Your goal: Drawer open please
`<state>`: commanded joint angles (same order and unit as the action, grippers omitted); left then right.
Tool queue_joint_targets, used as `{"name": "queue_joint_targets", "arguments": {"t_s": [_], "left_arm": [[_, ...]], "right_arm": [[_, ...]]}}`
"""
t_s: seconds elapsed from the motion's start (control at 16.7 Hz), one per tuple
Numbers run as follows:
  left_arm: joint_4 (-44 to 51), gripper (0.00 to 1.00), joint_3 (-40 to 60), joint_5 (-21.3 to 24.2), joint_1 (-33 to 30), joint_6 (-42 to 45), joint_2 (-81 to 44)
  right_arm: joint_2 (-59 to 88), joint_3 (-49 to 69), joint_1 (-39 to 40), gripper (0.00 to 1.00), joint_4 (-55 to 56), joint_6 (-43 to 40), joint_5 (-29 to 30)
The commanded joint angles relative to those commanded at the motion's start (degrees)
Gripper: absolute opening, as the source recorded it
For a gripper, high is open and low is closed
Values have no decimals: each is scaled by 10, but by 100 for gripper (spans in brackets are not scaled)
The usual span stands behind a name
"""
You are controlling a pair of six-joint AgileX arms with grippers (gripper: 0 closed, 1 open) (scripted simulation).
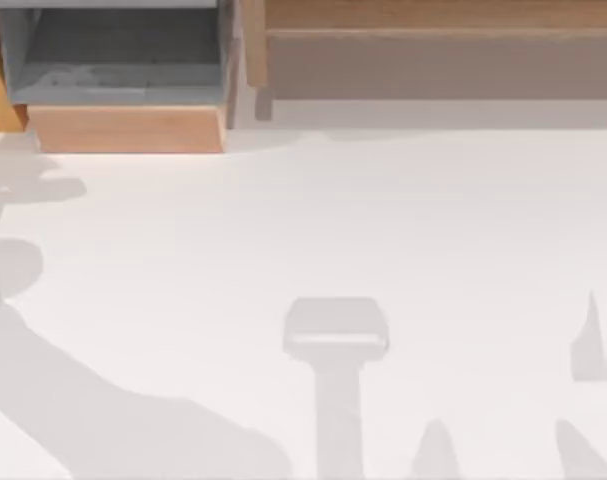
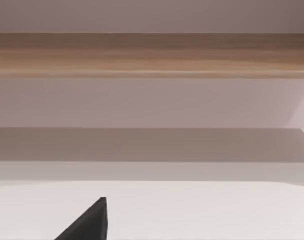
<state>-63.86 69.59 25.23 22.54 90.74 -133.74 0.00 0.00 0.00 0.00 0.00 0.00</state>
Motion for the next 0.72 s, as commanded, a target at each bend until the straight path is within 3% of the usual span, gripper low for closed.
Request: {"name": "queue_joint_targets", "arguments": {"t_s": [0.6, 0.72], "left_arm": [[0, 2, 0, 0, 0, 0, 0], [0, 0, 0, 0, 0, 0, 0]], "right_arm": [[0, 0, 0, 100, 0, 0, 0], [0, 0, 0, 100, 0, 0, 0]]}}
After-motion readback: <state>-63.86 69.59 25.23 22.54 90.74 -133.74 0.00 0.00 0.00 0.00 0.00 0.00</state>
